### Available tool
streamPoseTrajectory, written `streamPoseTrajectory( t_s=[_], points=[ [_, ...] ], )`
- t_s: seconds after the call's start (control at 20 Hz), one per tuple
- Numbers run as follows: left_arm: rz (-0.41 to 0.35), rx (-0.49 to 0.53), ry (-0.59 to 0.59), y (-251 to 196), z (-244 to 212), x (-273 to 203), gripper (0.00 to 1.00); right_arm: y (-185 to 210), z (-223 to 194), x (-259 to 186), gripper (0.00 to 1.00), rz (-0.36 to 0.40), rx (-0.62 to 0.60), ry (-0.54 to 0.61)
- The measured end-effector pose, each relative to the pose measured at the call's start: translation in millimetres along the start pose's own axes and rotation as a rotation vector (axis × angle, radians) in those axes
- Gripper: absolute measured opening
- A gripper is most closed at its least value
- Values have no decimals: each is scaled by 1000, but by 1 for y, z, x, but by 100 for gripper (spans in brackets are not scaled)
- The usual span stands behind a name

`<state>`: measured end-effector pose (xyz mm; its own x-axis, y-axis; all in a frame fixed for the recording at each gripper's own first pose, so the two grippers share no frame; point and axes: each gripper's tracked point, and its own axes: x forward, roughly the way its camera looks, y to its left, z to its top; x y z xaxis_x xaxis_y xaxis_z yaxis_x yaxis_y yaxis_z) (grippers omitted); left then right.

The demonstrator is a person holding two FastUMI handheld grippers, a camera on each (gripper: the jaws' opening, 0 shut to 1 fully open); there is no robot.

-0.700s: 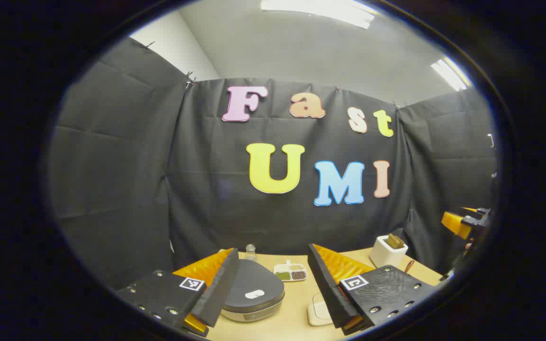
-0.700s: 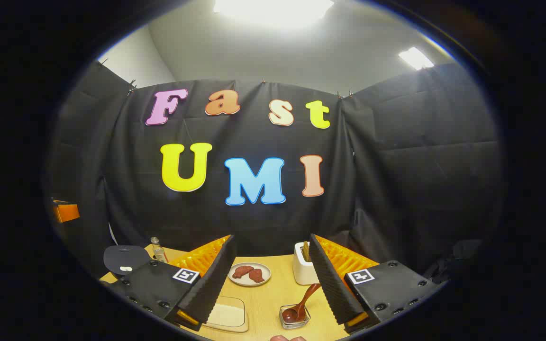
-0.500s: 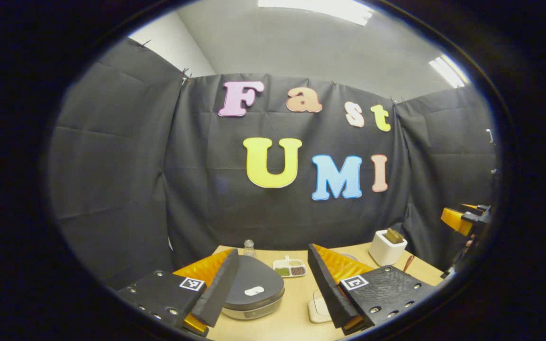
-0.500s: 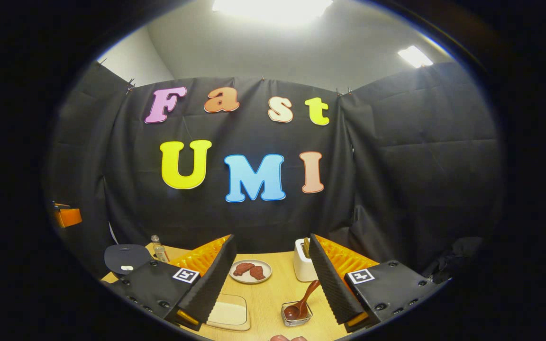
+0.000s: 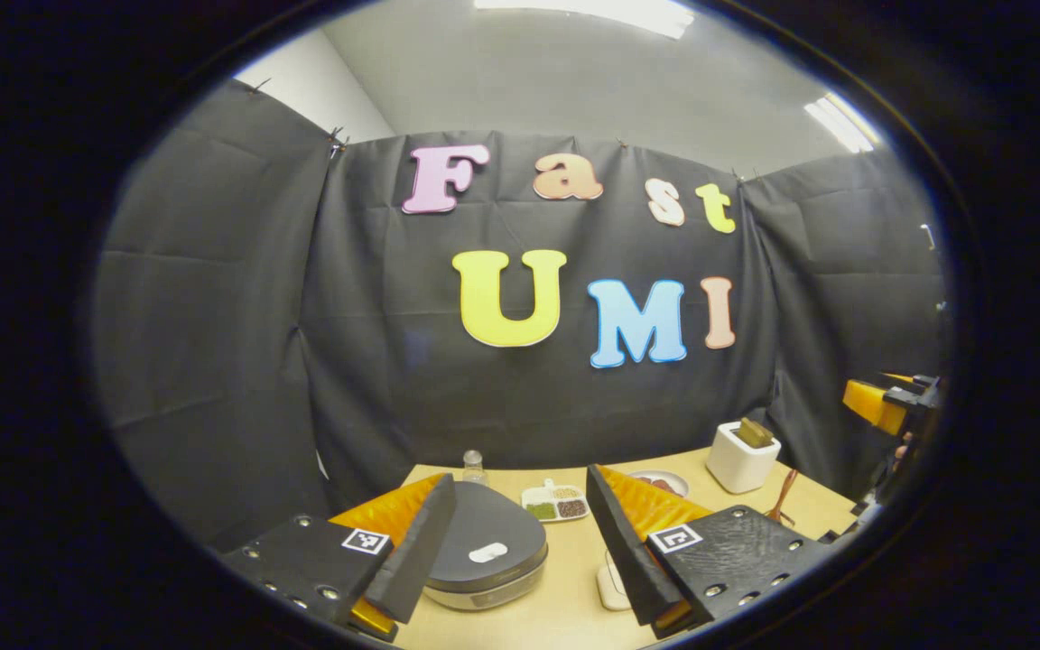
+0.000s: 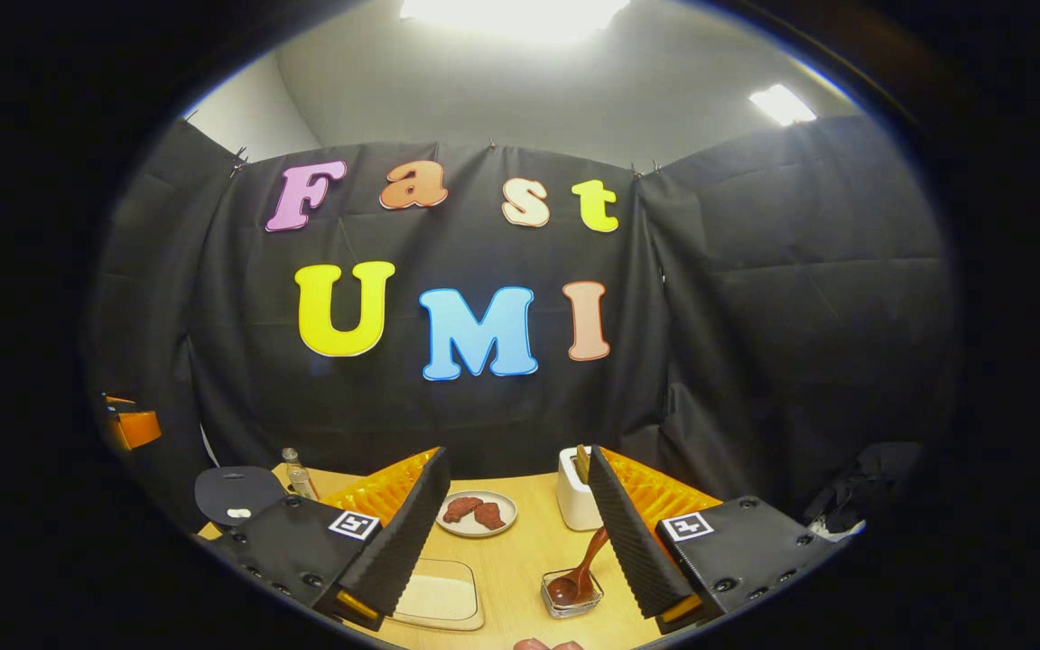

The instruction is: Close the left gripper, press the button to open the rice cooker; take a wooden spoon from the chopstick holder with the right hand, scoop a spoonful of rice and pour it into the rice cooker, then put the wooden spoon back into the chopstick holder.

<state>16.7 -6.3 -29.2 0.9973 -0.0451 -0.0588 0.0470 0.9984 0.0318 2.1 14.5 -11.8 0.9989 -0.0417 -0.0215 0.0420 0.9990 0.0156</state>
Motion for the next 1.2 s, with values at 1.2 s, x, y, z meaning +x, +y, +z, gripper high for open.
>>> streamPoseTrajectory(
  t_s=[1.2],
  points=[
    [66, -98, 156, 73, -50, 49, 51, 23, 1, 29, 98, -28, -57, 39]
  ],
)
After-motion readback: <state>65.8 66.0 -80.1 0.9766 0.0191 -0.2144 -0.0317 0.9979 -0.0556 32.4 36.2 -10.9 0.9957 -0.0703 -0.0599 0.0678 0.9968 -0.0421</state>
